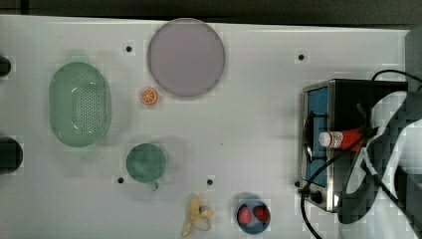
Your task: Pick Ketchup from oven and place it on table.
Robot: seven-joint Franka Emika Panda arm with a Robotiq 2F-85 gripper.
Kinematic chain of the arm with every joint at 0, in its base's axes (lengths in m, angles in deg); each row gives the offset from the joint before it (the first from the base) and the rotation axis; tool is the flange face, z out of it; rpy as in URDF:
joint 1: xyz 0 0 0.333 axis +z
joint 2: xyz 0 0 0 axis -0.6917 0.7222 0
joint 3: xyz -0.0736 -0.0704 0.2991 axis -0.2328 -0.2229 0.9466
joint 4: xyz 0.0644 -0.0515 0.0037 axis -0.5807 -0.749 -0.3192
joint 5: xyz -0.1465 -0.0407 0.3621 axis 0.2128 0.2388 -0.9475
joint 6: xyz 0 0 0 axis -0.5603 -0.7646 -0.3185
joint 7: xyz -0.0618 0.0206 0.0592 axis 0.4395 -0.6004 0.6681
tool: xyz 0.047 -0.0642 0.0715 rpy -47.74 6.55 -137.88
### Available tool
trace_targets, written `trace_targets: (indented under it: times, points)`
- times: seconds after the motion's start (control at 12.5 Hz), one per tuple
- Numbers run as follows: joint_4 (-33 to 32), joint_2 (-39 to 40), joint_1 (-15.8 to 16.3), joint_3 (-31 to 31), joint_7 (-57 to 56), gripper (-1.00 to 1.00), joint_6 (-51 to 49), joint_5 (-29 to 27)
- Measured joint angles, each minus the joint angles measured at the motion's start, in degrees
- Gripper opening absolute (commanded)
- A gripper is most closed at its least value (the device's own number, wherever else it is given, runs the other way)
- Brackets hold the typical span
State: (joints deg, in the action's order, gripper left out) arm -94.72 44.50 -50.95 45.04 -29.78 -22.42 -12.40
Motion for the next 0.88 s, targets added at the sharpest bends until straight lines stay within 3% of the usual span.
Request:
trace_targets:
  times: [0.32,0.64,0.88]
  points:
    - [9.51,-6.29,3.37,0.73,0.0,0.26,-9.3,1.92]
    - [13.04,-16.53,9.55,7.53,0.0,0.27,-11.44,3.43]
    - [15.11,-17.3,15.09,12.49,0.0,0.27,-18.42,2.8]
